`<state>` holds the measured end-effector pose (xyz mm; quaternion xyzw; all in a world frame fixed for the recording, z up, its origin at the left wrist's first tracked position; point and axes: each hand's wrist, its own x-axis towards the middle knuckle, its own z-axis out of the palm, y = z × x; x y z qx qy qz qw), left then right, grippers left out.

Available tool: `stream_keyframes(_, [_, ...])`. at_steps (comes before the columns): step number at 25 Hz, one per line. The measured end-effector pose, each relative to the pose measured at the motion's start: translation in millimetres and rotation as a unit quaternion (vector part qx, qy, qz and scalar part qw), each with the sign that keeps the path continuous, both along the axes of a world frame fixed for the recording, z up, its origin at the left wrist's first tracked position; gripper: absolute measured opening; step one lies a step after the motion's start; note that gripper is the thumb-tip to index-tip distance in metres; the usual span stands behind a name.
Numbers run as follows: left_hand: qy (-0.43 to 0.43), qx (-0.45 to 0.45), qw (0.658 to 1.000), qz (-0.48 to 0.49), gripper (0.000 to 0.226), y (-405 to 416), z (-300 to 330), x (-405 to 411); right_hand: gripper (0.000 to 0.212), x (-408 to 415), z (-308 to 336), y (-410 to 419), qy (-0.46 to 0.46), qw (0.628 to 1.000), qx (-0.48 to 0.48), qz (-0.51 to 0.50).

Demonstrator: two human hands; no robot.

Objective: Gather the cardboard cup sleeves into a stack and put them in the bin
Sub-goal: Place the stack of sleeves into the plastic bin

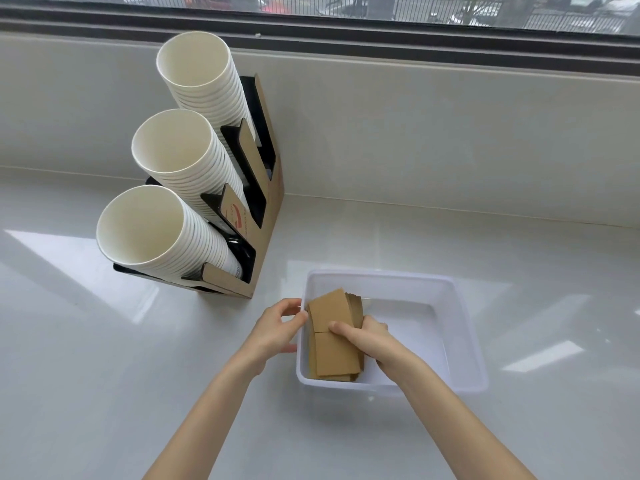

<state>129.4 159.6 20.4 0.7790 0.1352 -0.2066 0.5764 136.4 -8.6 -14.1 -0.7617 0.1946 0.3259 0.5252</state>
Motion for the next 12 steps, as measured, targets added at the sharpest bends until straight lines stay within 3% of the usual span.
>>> stream_keyframes(5, [0.004, -0.008, 1.0, 0.001, 0.023, -0.6, 3.0, -1.1, 0.08, -1.5, 2.2, 3.6, 0.003, 0.999, -0.036, 0.014])
stream_keyframes(9, [0.005, -0.012, 1.0, 0.001, 0.019, 1.0, 3.3, -2.6, 0.095, -3.2, 2.3, 16.2, 0.01, 0.999, 0.038, 0.037])
stream_keyframes(12, [0.005, -0.017, 1.0, -0.001, 0.018, 2.5, 4.1, -3.4, 0.092, -2.1, 1.4, 14.2, 0.008, 0.997, 0.052, 0.05])
